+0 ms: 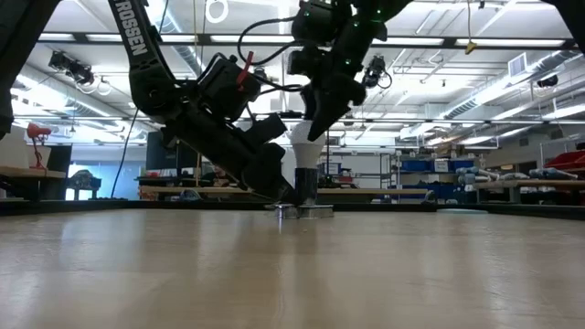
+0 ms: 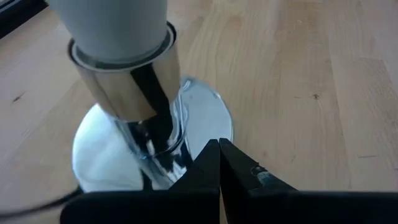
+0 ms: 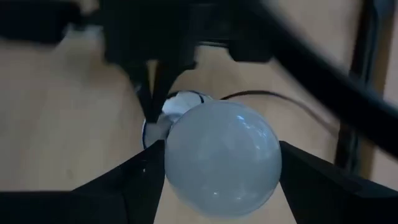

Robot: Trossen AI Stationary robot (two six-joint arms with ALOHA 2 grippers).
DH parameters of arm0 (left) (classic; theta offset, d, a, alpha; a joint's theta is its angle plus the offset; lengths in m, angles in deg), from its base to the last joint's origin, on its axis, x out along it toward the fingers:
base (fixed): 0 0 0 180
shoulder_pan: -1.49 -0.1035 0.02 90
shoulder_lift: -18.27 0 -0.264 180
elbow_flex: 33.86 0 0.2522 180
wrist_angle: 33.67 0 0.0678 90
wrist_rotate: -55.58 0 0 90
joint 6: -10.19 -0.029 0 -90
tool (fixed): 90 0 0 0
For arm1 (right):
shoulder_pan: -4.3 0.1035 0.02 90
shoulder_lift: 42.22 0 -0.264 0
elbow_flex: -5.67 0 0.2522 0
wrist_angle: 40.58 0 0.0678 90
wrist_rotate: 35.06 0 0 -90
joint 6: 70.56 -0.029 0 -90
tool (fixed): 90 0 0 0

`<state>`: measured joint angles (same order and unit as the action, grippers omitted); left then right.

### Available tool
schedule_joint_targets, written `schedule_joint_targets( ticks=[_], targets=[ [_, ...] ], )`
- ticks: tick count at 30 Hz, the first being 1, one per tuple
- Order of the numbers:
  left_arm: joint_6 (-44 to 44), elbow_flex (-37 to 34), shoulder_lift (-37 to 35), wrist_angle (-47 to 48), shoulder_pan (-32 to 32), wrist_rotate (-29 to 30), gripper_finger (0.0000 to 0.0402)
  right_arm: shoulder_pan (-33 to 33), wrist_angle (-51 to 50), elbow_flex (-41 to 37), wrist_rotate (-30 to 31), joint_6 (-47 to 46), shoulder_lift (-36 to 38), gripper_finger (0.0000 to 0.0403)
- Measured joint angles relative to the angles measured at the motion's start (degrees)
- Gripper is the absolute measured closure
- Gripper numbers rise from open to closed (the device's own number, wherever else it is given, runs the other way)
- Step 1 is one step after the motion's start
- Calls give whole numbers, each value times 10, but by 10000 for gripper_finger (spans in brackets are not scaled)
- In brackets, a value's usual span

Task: Screw lightbulb
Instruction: Remove the lightbulb from the lamp

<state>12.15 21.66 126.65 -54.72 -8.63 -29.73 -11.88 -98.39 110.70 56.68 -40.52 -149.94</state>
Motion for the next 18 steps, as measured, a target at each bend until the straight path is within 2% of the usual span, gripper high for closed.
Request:
schedule_joint_targets(
  ticks=[3,6,18],
  targets=[
    [0,0,0,0,0,-1,399,-5,5,0,-14,100,0,114],
    [0,0,0,0,0,-3,399,-9,8,0,-18,101,0,112],
    [-1,0,0,0,0,-4,398,32,-30,45,71,-134,2,83]
  ],
)
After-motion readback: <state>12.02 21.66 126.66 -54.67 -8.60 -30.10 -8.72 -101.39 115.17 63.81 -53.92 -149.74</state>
